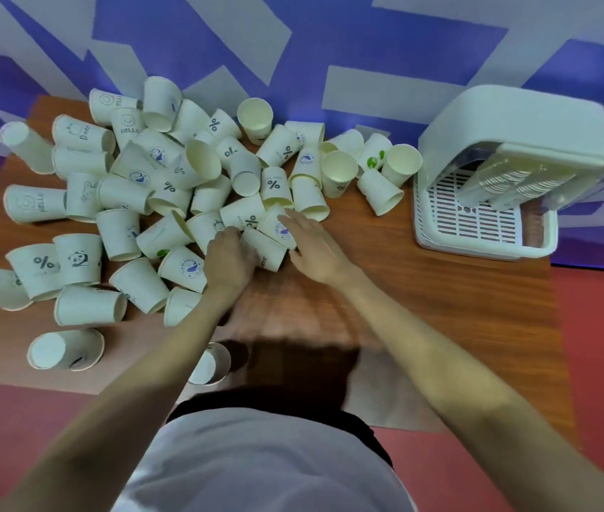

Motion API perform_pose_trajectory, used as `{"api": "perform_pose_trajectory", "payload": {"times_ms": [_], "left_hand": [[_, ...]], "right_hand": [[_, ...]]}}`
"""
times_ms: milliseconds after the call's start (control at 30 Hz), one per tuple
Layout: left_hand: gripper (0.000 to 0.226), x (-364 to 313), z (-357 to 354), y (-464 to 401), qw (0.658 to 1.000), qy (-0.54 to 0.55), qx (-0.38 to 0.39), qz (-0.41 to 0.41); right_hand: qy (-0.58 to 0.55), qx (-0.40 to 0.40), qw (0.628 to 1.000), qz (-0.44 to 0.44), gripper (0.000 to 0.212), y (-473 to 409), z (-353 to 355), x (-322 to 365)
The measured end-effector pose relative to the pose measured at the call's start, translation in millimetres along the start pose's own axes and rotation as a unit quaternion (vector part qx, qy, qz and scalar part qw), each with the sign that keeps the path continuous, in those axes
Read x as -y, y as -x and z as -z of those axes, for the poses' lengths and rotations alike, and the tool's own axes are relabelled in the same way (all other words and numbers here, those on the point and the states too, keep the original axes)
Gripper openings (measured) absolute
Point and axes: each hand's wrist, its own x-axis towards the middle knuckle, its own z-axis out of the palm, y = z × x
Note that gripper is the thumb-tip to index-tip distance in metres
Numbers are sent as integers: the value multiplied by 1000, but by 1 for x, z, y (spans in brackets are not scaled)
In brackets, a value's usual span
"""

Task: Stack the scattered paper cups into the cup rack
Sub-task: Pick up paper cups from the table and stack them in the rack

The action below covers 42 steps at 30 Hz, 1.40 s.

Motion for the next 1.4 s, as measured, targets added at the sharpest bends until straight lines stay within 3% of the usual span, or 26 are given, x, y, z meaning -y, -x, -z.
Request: {"api": "perform_pose_trajectory", "payload": {"times_ms": [300,533,700,867,967,1133,1267,1400], "left_hand": [[21,2,-2,-6,998,44,32,-1],[21,7,-2,6,997,55,53,6],[15,2,-5,18,996,47,67,-18],[18,-22,-11,30,995,60,60,-50],[18,-42,-16,38,992,70,43,-92],[23,-90,-26,55,980,89,12,-175],[20,-143,-38,60,965,115,-9,-235],[16,-206,-55,56,939,149,-11,-309]], "right_hand": [[78,75,994,3,74,-41,1,11],[80,18,996,25,69,-21,-7,-2],[57,29,998,-5,63,9,-5,-27],[39,20,998,-36,32,46,8,-58],[15,-12,998,-55,17,76,19,-79],[-26,-93,992,-82,17,130,51,-118],[-49,-221,971,-83,12,171,91,-157],[-61,-360,923,-126,10,194,128,-206]]}}
